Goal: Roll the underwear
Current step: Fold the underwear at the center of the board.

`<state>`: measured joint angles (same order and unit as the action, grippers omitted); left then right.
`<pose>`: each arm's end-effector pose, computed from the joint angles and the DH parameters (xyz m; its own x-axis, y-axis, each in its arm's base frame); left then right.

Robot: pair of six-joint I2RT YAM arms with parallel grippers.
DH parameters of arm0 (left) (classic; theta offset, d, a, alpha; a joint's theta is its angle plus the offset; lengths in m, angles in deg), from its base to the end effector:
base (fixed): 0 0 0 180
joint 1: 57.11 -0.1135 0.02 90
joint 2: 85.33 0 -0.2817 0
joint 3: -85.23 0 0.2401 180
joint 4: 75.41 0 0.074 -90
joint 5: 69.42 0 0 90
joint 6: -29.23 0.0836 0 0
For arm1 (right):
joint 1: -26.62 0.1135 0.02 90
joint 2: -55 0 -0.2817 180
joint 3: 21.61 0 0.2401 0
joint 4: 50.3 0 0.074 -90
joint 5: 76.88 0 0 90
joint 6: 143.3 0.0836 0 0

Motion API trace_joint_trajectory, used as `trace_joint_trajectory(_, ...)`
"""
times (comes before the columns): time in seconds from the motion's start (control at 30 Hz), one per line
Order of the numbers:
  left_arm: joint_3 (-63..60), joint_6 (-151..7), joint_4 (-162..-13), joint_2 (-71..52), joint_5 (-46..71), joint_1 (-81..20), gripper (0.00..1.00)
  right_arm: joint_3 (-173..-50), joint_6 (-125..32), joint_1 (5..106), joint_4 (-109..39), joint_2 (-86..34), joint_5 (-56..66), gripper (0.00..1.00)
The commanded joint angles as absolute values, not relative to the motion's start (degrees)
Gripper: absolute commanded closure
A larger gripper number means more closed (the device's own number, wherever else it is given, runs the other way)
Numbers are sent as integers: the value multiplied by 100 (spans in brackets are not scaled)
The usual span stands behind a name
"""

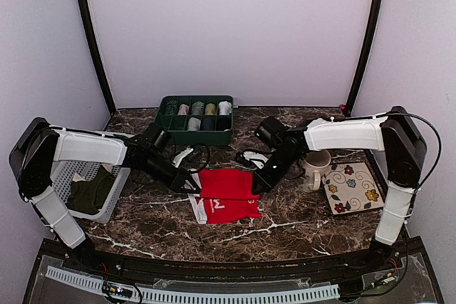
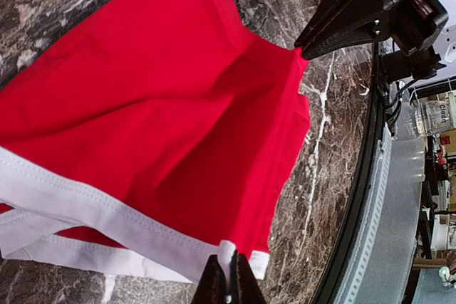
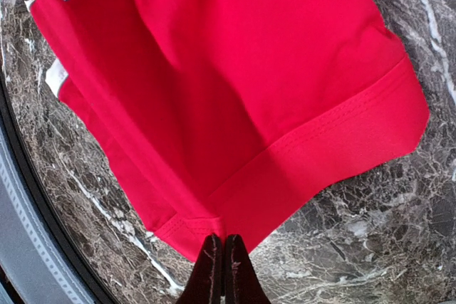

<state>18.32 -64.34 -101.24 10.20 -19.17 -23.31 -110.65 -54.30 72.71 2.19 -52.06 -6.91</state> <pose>0.2514 -0.2326 0.1664 -0.7207 0.4248 -0.5479 0.6931 0.4594 -0.5554 0.2442 0.2950 0.1647 -0.6405 -0.6890 -0.3392 -0.7674 0.5573 0.3170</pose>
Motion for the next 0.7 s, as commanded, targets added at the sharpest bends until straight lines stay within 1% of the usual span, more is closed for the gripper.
trace_joint_trajectory(0.0, 2039, -6270, -10354, 711, -2144, -2228, 100, -11096, -5451, 7308, 417, -5000, -658, 100)
trace_joint_trajectory(0.23, 2299, -6394, -10130, 686, -2362, -1943, 100, -10705, -5454, 7330, 295, -4965, -713, 100)
trace_joint_trajectory(0.57, 2788, -6566, -9621, 906, -2258, -1796, 100, -10493, -5402, 7469, 86, -5136, -825, 100)
trace_joint_trajectory(0.6, 2829, -6573, -9587, 900, -2234, -1802, 98, -10490, -5401, 7480, 91, -5136, -857, 100)
trace_joint_trajectory(0.63, 2857, -6571, -9569, 884, -2232, -1808, 92, -10502, -5409, 7483, 107, -5124, -893, 100)
trace_joint_trajectory(0.67, 2865, -6573, -9580, 854, -2061, -1809, 83, -10514, -5424, 7488, 142, -5109, -943, 98)
